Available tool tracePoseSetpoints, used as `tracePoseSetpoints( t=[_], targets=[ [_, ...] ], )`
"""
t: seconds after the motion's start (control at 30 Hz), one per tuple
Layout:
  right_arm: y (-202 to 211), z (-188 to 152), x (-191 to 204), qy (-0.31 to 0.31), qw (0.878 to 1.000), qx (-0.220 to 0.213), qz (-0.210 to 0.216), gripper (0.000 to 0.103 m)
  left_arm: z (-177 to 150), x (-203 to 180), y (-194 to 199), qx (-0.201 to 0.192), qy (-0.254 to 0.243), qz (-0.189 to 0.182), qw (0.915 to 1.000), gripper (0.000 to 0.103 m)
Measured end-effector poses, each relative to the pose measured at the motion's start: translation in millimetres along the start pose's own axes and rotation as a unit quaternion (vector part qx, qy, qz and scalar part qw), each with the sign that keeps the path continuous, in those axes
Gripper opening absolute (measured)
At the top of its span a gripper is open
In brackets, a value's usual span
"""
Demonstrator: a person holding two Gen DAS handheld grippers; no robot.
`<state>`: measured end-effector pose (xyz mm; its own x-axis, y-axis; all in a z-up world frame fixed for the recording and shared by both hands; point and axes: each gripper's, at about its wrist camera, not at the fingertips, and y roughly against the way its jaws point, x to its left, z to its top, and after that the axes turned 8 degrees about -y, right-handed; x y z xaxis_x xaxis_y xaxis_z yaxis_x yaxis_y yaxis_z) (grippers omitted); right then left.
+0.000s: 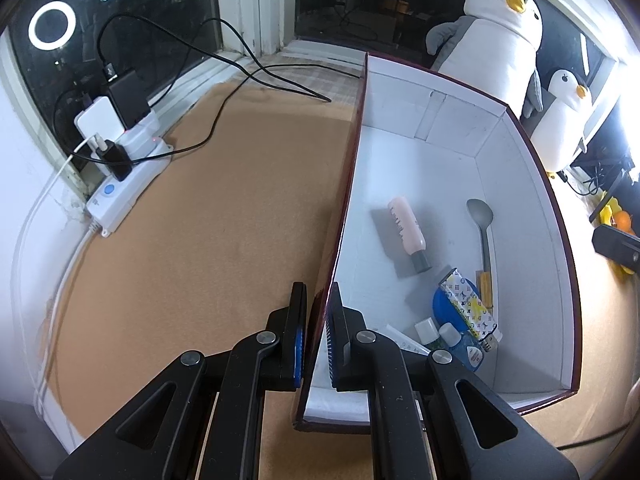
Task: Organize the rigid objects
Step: 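Move the right gripper to the black cylinder and grasp it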
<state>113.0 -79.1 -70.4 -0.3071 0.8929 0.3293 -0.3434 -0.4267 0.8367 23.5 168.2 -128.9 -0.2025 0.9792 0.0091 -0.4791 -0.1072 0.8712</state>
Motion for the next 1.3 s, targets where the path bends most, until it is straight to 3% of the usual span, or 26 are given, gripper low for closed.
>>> tracePoseSetpoints(
  t=[0.4,0.63,0.97,1.3],
  targets=[
    [-18.8,9.8,-73.3,-0.066,0.997,0.009,-0.045,0.044,6.4,-4.6,-3.5,0.013,-0.001,0.021,0.9997,0.008],
    [-45.0,13.9,-103.8,-0.106,0.992,0.042,-0.044,0.044,9.4,-8.5,-5.9,0.018,-0.003,0.032,0.9993,0.009],
    [-74.1,25.2,-122.7,-0.156,0.985,0.067,-0.032,0.043,13.4,-12.5,-8.5,0.024,-0.002,0.044,0.9987,0.009],
    [-101.3,37.2,-131.7,-0.189,0.977,0.094,-0.031,0.035,16.4,-12.6,-11.7,0.028,-0.002,0.050,0.9984,0.009]
  ],
)
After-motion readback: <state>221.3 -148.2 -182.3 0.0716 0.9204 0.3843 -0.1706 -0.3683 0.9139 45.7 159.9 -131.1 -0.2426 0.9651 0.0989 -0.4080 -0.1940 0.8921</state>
